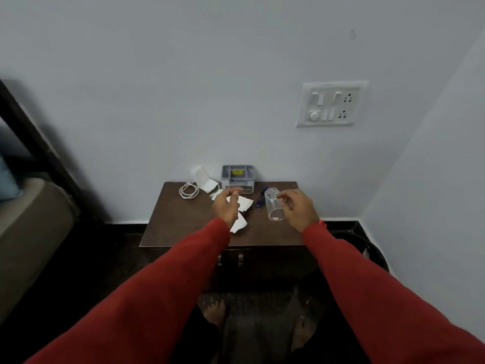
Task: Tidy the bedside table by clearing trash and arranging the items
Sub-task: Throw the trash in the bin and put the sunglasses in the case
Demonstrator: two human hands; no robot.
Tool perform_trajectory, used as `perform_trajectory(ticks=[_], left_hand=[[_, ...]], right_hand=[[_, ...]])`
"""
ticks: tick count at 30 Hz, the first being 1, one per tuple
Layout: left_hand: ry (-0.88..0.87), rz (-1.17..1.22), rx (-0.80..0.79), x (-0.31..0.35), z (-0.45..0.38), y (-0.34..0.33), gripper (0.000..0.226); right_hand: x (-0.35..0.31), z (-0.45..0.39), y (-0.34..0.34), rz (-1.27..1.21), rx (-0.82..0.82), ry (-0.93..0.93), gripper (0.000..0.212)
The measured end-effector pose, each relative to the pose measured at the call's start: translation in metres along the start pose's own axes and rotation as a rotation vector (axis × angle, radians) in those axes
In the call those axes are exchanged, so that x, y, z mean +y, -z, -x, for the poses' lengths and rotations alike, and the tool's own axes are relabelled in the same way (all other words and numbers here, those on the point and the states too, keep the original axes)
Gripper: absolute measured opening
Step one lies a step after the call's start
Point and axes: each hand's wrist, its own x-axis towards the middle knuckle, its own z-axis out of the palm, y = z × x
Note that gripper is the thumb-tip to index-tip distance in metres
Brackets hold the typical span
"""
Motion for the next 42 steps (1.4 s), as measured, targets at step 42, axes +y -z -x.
perform_trajectory(ticks=[42], left_hand=[[0.252, -0.277, 0.084, -0.154, -0.156, 0.025, 0.068]], right_hand=[[0.059, -0.08, -0.204, 0.049, -0.161, -0.141, 0.046]])
